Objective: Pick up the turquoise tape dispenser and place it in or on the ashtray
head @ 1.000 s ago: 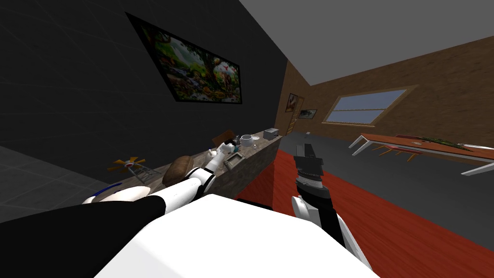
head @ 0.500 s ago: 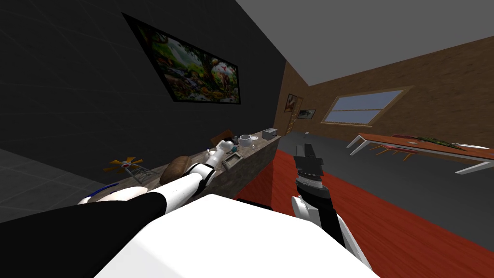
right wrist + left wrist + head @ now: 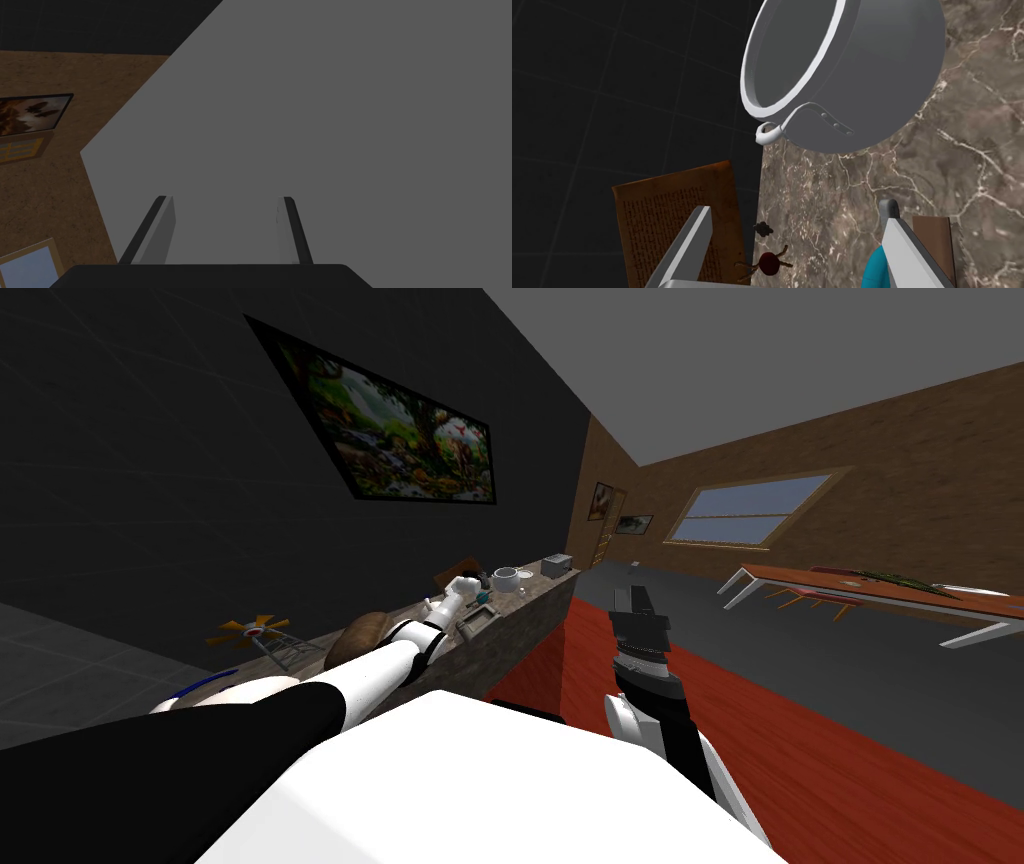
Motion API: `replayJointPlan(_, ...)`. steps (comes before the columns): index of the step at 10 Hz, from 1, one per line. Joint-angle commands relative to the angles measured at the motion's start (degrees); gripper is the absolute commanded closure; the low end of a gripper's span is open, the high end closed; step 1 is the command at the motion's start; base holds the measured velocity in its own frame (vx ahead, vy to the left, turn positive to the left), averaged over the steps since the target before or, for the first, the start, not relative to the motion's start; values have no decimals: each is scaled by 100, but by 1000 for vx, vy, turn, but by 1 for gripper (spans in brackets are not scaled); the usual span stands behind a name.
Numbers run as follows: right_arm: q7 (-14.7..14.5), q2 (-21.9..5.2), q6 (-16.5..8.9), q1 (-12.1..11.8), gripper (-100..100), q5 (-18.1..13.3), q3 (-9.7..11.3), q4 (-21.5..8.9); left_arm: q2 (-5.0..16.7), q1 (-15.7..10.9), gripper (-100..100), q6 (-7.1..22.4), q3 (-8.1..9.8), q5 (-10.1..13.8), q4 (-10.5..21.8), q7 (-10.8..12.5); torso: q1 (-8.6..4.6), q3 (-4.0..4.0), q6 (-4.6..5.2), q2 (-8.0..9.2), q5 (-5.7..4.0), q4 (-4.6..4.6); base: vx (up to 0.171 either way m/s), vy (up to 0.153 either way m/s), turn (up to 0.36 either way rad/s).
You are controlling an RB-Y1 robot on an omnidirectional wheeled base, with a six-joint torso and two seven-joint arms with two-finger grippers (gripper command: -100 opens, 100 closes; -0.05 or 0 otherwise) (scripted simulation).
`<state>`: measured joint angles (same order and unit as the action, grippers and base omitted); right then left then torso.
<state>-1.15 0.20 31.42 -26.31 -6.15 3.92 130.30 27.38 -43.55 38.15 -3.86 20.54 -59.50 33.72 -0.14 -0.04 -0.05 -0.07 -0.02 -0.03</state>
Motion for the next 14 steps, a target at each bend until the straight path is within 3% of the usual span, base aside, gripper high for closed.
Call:
replayJointPlan(1, 0, 0, 0, 0, 0, 0, 0, 0, 16, -119, -100, 15, -1, 37, 222, -14, 0, 0, 0, 0, 0, 0, 9, -28, 6)
replayJointPlan(4, 0, 0, 0, 0, 0, 0, 0, 0, 175, -452, -100, 481, 123, 80, 720, 128, 0, -1, 0, -2, -1, 0, 21, -48, -1)
replayJointPlan(5, 0, 0, 0, 0, 0, 0, 0, 0, 175, -452, -100, 481, 123, 80, 873, 128, -5, -2, 1, -4, -1, 0, 21, -51, 4)
replayJointPlan(6, 0, 0, 0, 0, 0, 0, 0, 0, 254, -598, -100, 697, 186, 96, 1063, 190, -3, -2, 0, -3, -1, -1, 35, -57, 2)
replayJointPlan(7, 0, 0, 0, 0, 0, 0, 0, 0, 254, -598, -100, 697, 186, 96, 1184, 190, -5, -3, 1, -7, -2, -1, 33, -55, 5)
replayJointPlan(8, 0, 0, 0, 0, 0, 0, 0, 0, 332, -731, -100, 902, 248, 109, 1362, 245, -5, -4, 1, -6, -1, -2, 32, -63, 4)
replayJointPlan(9, 0, 0, 0, 0, 0, 0, 0, 0, 332, -731, -100, 902, 248, 109, 1483, 245, -7, -4, 1, -7, -2, -1, 26, -47, 5)
replayJointPlan(14, 0, 0, 0, 0, 0, 0, 0, 0, 556, -1056, -100, 1443, 419, 135, 2278, 386, 5, -5, 0, -7, 1, -2, 37, -41, 6)
